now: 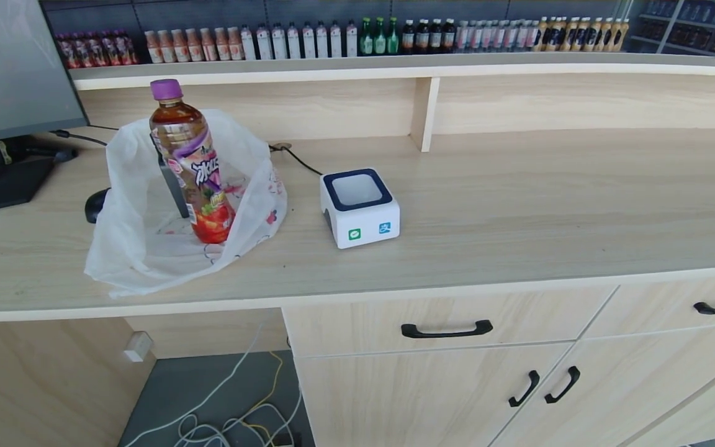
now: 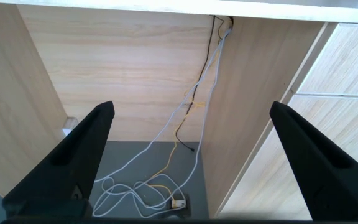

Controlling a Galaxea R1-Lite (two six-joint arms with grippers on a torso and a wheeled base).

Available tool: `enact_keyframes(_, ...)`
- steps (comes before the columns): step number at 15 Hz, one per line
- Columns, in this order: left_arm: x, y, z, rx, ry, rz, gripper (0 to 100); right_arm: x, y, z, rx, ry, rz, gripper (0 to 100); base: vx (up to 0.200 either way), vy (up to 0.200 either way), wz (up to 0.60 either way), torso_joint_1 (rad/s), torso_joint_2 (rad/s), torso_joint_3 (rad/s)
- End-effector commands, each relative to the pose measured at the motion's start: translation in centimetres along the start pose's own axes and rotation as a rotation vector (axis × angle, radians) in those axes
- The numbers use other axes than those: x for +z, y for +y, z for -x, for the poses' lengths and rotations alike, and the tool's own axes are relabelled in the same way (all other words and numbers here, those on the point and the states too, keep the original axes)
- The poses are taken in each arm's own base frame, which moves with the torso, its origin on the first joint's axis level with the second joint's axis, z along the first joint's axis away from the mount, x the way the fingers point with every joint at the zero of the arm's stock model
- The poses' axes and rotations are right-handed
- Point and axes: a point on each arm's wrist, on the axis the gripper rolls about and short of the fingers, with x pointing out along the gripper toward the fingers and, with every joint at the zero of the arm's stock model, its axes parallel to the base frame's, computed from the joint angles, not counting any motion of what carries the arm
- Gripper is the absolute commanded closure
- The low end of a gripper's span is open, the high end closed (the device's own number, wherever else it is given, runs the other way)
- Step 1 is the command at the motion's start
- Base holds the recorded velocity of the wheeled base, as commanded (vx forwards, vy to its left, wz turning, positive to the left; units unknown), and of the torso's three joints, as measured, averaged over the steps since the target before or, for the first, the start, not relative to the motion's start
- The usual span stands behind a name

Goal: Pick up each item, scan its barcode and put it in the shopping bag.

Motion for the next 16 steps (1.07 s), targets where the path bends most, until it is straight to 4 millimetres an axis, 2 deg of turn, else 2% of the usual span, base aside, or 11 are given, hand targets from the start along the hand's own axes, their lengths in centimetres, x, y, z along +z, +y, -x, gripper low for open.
enact_keyframes(1,0.0,0.0,0.0,0.0,-0.001,0.0,0,0.01,0.0,-0.01,0.001,0.001,0.001,0,0.0,0.0,0.0,0.0,0.0,0.0)
enact_keyframes(16,0.0,0.0,0.0,0.0,-0.001,0.0,0,0.01,0.0,-0.01,-0.001,0.001,-0.007,0,0.0,0.0,0.0,0.0,0.0,0.0)
